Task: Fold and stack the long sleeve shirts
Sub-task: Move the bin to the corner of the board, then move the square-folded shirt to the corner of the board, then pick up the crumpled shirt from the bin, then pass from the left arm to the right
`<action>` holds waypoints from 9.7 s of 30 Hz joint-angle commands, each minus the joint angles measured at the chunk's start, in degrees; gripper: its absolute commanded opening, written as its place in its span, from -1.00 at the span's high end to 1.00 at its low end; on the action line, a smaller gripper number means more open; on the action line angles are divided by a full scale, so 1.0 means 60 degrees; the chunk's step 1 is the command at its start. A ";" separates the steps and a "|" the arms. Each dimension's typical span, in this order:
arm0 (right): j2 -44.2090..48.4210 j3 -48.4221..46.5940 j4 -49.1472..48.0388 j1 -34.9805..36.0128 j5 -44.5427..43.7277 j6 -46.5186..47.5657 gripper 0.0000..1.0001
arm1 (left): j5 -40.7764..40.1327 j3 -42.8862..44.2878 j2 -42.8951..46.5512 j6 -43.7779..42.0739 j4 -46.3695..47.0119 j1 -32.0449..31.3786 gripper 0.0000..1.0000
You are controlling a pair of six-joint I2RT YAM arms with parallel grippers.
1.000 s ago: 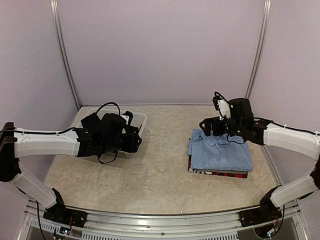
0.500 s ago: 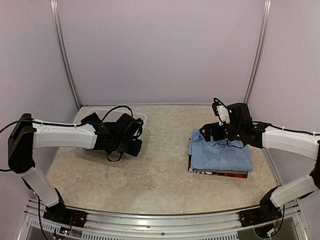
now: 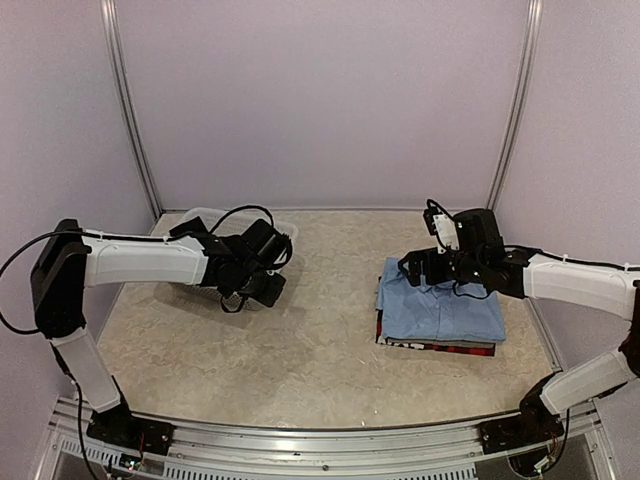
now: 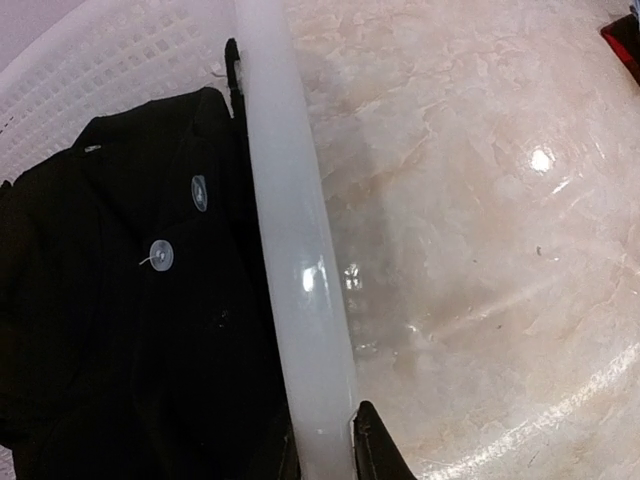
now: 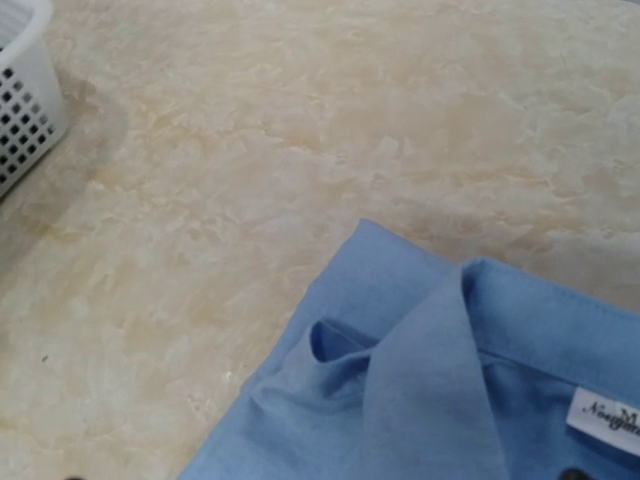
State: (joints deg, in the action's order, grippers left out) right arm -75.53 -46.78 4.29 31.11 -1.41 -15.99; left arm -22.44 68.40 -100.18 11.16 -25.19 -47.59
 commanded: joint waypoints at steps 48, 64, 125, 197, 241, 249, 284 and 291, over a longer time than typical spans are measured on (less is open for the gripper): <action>-0.0928 -0.1082 0.2465 0.2194 -0.1979 -0.0282 -0.95 | 0.0544 0.4329 -0.3870 -0.1919 0.1308 0.4049 -0.46; -0.4956 -0.3308 0.5437 0.3679 -0.4717 -0.1282 -0.75 | -0.0275 0.2133 0.0062 -0.0749 0.3568 0.3775 -0.98; -0.0085 0.1675 0.5521 0.0582 -0.2271 -0.4568 -0.89 | 0.0383 0.0267 0.2017 -0.0004 0.3146 0.1732 -0.98; -0.4581 -0.2175 0.3263 -0.4780 -0.5928 0.0467 -0.99 | -0.0694 0.0086 0.1604 -0.0101 0.2458 0.1919 -0.98; -0.2295 -0.1965 0.2649 0.1655 -0.3092 -0.0407 -0.95 | 0.1141 0.3057 -0.1304 0.0729 0.1231 0.5499 -0.68; -0.2516 -0.1953 0.2536 0.1845 -0.2949 -0.0337 -0.96 | 0.1004 0.4690 -0.2988 0.0429 -0.0029 0.6336 -0.76; -0.2244 -0.1245 0.2445 0.2074 -0.2822 -0.0839 -0.91 | 0.4468 0.3806 0.1447 0.1070 0.3932 0.5877 1.00; -0.1645 -0.1360 0.2619 0.2073 -0.2902 -0.0768 -0.92 | 0.4383 0.5624 0.3239 0.0457 0.2869 0.3358 1.00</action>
State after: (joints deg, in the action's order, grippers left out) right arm -88.99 -54.76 19.22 42.81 -17.89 -20.38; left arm 0.99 97.58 -88.20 15.81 -6.90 -20.67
